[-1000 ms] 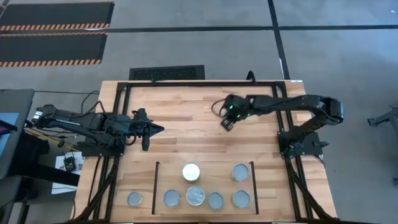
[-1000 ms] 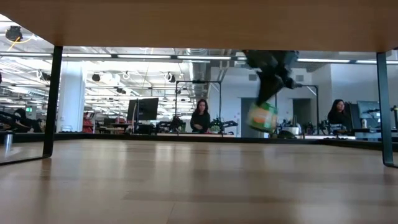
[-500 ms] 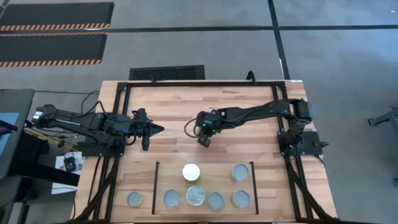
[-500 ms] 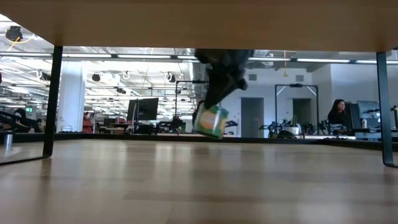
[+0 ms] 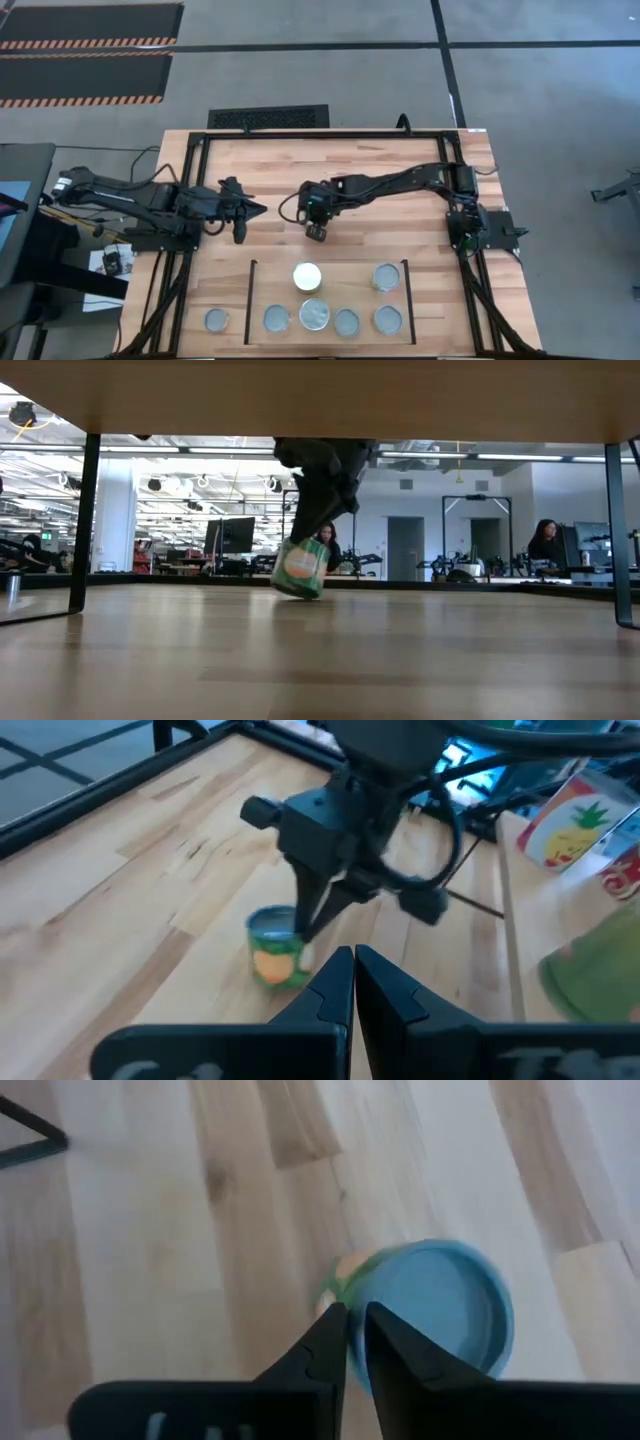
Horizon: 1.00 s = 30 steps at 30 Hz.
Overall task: Pick and place cans onto a shelf
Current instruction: Put the canned peaches on the shelf
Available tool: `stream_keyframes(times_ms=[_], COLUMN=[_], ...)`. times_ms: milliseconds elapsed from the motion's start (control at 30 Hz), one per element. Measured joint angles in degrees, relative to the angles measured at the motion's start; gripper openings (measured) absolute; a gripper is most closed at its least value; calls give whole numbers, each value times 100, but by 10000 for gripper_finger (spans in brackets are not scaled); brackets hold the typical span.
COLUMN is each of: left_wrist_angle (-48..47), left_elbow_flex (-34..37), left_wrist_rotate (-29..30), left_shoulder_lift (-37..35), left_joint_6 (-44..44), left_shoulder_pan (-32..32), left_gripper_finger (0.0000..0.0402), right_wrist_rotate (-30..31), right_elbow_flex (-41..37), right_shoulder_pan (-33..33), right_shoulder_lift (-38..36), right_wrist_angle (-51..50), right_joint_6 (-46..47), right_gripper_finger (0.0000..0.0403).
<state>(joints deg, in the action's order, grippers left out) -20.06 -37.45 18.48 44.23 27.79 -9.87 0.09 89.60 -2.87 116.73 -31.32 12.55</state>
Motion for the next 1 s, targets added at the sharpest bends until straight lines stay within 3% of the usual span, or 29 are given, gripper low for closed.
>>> stream_keyframes(times_ms=[433, 600, 733, 1000], left_wrist_angle=[196, 286, 1020, 1930], left_elbow_flex=[-3, 23, 306, 649], left_wrist_rotate=[-20, -323, -780, -1436], left_shoulder_lift=[853, 939, 977, 1536], left_joint_6=[-403, -655, -795, -1317], left_shoulder_pan=[0, 127, 342, 733], left_gripper_finger=[0, 0, 0, 0], right_wrist_rotate=[-40, 83, 158, 506], right_elbow_flex=[-2, 4, -7, 0], right_shoulder_pan=[144, 298, 246, 428], right_shoulder_lift=[-185, -904, -1716, -3362], right_wrist_angle=[-23, -830, -1594, -1644], right_joint_6=[-100, -679, -721, -54], right_gripper_finger=[110, 63, 10, 8])
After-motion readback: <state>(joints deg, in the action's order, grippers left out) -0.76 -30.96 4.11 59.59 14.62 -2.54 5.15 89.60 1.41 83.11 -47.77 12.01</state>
